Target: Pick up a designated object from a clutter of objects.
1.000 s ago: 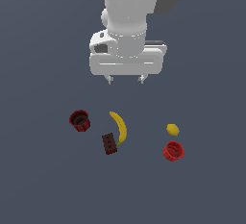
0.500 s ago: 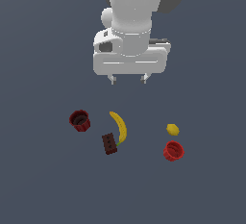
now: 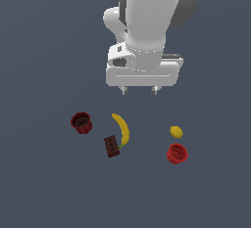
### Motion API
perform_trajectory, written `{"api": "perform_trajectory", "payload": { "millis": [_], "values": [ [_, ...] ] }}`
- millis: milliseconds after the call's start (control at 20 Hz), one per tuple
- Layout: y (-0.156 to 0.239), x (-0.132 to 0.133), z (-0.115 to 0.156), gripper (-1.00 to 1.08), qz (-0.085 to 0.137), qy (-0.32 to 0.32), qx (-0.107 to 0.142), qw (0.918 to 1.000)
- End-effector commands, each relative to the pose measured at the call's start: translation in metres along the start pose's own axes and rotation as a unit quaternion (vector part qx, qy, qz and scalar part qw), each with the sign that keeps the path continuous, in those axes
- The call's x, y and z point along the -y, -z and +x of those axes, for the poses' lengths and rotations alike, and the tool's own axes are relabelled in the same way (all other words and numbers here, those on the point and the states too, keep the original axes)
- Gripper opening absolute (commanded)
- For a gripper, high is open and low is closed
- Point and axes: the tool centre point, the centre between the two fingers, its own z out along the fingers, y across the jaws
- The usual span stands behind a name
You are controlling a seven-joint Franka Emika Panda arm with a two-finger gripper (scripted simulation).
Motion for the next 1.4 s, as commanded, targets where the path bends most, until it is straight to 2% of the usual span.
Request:
{"api": "perform_trajectory", "payload": {
  "millis": [0,600,1000,1350],
  "values": [
    [-0.013,0.012,0.005,1.00,0.001,-0.010,0.001,0.9999],
    [-0.107,0.102,0.026,1.00,0.002,-0.083,0.003,0.9966],
    [-0.174,0.162,0.021,1.00,0.000,-0.131,0.005,0.9914],
    [-0.212,0.193,0.013,1.00,-0.001,-0.157,0.005,0.9876]
  ]
}}
